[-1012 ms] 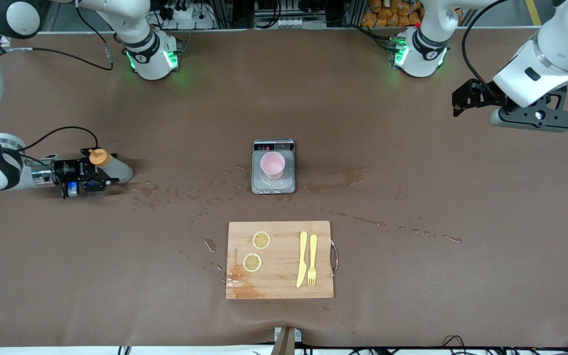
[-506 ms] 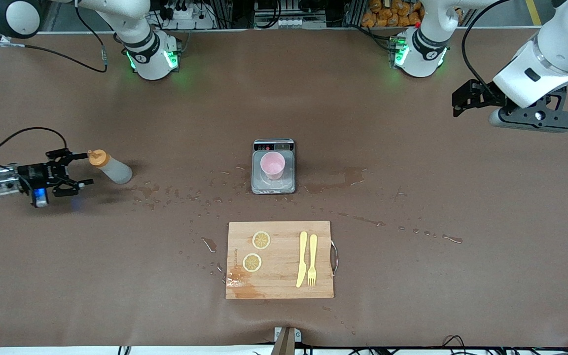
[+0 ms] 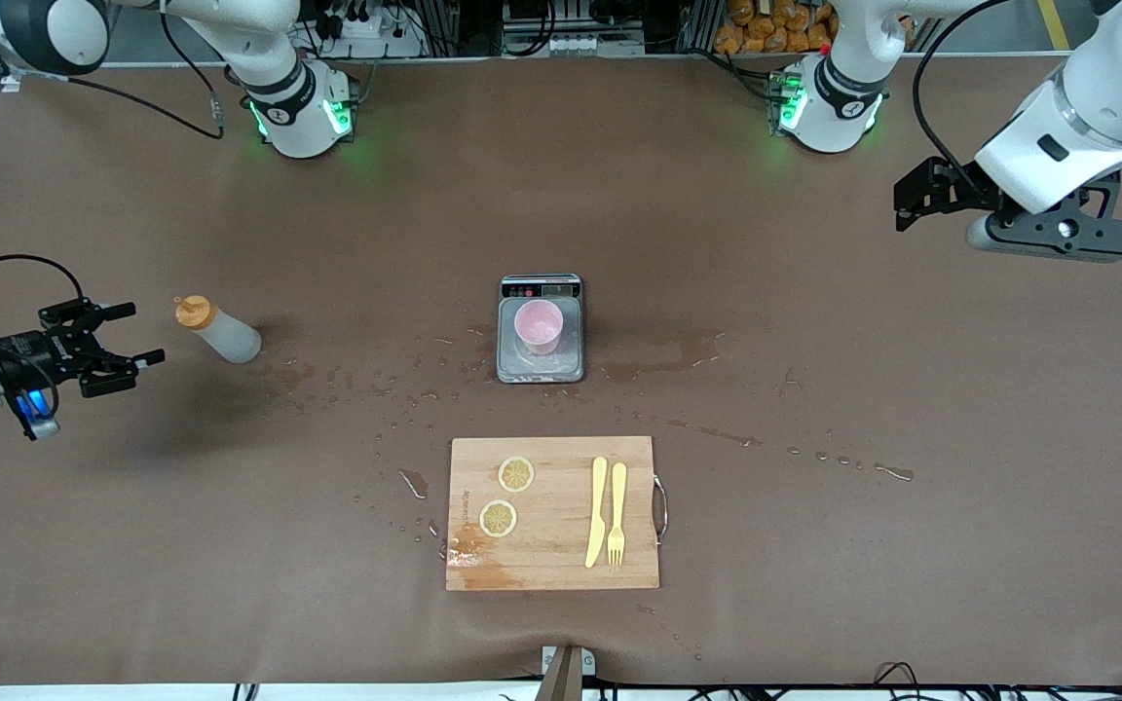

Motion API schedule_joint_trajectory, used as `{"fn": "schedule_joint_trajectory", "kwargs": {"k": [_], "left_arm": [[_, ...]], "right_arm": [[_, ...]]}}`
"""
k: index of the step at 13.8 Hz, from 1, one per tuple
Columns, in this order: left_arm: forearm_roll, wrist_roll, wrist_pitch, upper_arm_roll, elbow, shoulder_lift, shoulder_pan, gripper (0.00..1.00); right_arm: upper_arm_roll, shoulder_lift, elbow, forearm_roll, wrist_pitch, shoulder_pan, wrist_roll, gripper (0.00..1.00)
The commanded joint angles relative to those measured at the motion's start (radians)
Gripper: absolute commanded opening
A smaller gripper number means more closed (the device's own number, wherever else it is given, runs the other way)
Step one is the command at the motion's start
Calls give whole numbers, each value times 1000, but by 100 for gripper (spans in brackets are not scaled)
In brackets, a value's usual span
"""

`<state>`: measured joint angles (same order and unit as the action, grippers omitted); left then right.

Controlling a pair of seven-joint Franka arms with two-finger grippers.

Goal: Add sauce to pink cup with both arms
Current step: 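Open the right gripper and withdraw it from the bottle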

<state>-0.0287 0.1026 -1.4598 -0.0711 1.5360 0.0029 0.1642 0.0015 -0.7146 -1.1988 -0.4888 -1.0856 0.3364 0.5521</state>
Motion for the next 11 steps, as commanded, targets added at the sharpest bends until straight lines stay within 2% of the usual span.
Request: {"fn": "schedule_joint_trajectory", "kwargs": {"k": [1,3,6,11], "left_arm": [[-17,17,-7,-1,-2,-3,-8,100],[-17,17,-7,-1,-2,-3,-8,100],[-17,16,-5,-1,-2,-3,-9,100],[-17,16,-5,-1,-2,-6,-9,100]], "right_arm": [[-2,43,69,59,18,-31,6,100],[0,82,110,111,-2,-104,8,100],[0,164,133,245,-79,-209,3,100],[-3,308,116,355,-161,-322,-213,100]]}}
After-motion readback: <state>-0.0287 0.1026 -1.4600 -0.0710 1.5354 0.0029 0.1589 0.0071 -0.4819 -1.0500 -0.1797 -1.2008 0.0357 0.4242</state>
